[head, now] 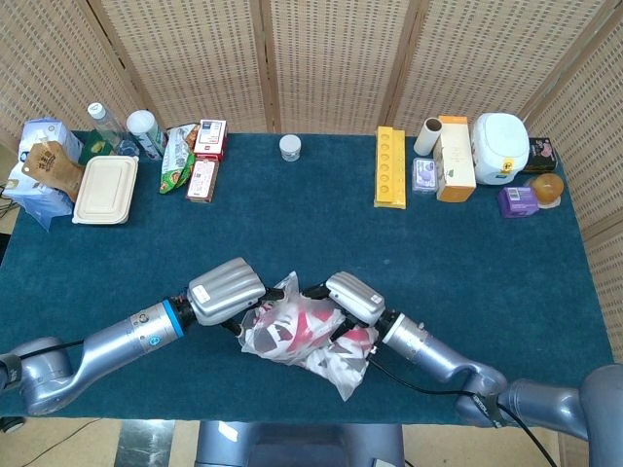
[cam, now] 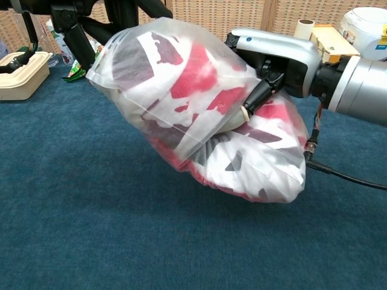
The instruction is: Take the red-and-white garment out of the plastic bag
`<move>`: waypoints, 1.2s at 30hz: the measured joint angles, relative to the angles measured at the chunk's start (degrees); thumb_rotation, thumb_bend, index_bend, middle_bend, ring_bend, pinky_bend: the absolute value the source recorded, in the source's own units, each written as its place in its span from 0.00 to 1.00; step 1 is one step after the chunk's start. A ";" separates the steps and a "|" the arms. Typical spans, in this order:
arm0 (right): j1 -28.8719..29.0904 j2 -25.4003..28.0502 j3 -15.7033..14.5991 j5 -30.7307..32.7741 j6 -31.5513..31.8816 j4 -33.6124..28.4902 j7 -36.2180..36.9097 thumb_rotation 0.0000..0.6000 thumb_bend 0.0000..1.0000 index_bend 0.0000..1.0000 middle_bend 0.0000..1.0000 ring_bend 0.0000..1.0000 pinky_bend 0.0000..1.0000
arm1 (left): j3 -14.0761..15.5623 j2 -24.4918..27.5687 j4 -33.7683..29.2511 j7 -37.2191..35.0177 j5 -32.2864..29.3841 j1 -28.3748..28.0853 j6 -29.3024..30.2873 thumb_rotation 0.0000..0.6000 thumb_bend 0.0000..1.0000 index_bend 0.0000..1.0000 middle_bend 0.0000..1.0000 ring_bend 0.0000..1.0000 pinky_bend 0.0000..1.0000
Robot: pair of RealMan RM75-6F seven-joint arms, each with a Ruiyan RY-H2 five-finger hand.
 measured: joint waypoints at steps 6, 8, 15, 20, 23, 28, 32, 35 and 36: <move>-0.33 -0.22 0.00 0.34 0.30 -0.18 -0.23 1.00 0.16 0.94 0.99 1.00 1.00 | -0.93 -2.68 0.55 3.40 -1.87 -1.77 -1.48 1.00 0.17 0.52 1.00 0.95 0.97; -0.48 -0.11 0.05 0.49 0.47 -0.22 0.04 1.00 0.16 0.94 0.99 1.00 1.00 | -1.03 -3.10 0.68 4.45 -2.45 -2.01 -1.74 1.00 0.18 0.54 1.00 0.96 0.97; -1.01 0.75 0.53 0.85 1.47 -0.70 1.44 1.00 0.16 0.94 0.99 1.00 1.00 | -0.22 -2.31 0.37 5.72 -3.95 -3.23 -5.02 1.00 0.18 0.54 1.00 0.96 0.97; -1.06 0.46 0.67 1.06 1.46 -0.71 1.58 1.00 0.16 0.94 0.99 1.00 1.00 | -0.27 -2.72 0.56 7.55 -4.30 -4.08 -5.58 1.00 0.28 0.60 1.00 0.97 0.97; -1.18 0.40 0.74 1.37 1.39 -0.63 1.77 1.00 0.16 0.94 0.99 1.00 1.00 | -0.34 -3.53 0.90 8.62 -4.49 -4.53 -5.75 1.00 0.36 0.67 1.00 0.99 0.99; -1.83 0.37 1.25 2.72 1.76 -0.34 3.39 1.00 0.16 0.94 0.99 1.00 1.00 | -0.32 -4.98 2.01 9.87 -4.88 -4.98 -5.77 1.00 0.43 0.76 1.00 1.00 1.00; -2.43 0.28 1.59 3.69 1.90 0.16 5.28 1.00 0.16 0.94 0.99 1.00 1.00 | -0.43 -5.41 2.73 9.93 -5.96 -5.14 -5.57 1.00 0.47 0.79 1.00 1.00 1.00; -2.58 0.13 1.68 4.04 1.59 0.49 5.74 1.00 0.16 0.94 0.99 1.00 1.00 | -0.25 -5.36 3.08 9.64 -6.68 -5.02 -5.55 1.00 0.47 0.80 1.00 1.00 1.00; -2.61 -0.01 1.74 4.27 1.31 0.69 5.88 1.00 0.16 0.94 0.99 1.00 1.00 | -0.16 -5.36 3.25 9.54 -6.84 -4.97 -5.55 1.00 0.47 0.80 1.00 1.00 1.00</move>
